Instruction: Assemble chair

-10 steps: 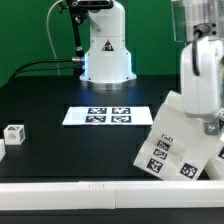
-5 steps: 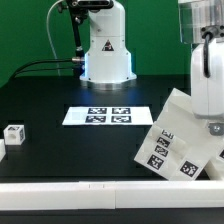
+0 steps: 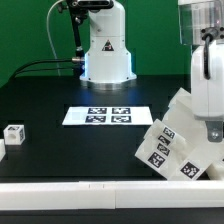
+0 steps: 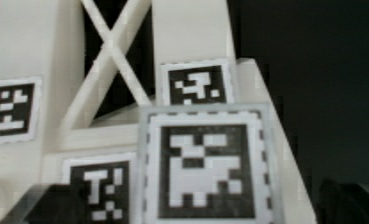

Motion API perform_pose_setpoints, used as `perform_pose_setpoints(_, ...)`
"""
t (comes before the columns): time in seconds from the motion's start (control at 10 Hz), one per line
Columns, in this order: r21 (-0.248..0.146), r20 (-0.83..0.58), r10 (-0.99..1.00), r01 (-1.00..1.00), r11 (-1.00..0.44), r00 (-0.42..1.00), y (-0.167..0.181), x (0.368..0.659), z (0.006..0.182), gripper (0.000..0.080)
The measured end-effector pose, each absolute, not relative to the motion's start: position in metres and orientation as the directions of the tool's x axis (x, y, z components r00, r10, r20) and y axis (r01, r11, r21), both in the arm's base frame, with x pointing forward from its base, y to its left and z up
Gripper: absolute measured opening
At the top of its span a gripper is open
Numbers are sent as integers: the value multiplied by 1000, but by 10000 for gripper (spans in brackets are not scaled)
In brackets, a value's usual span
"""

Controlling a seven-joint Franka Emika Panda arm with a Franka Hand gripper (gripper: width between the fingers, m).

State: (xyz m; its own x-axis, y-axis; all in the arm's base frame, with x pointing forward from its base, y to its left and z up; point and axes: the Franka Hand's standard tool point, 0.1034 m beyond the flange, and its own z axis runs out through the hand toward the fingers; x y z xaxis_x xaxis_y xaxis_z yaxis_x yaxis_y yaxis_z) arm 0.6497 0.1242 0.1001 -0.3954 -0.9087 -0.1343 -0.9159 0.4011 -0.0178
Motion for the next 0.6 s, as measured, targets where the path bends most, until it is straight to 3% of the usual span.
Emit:
perform_pose_setpoints(0.3, -57, -169, -923, -932, 358, -344, 124, 636, 129, 649)
perform_pose_setpoints(0.6, -45, -167, -932, -942, 333, -322, 119, 628, 133, 649)
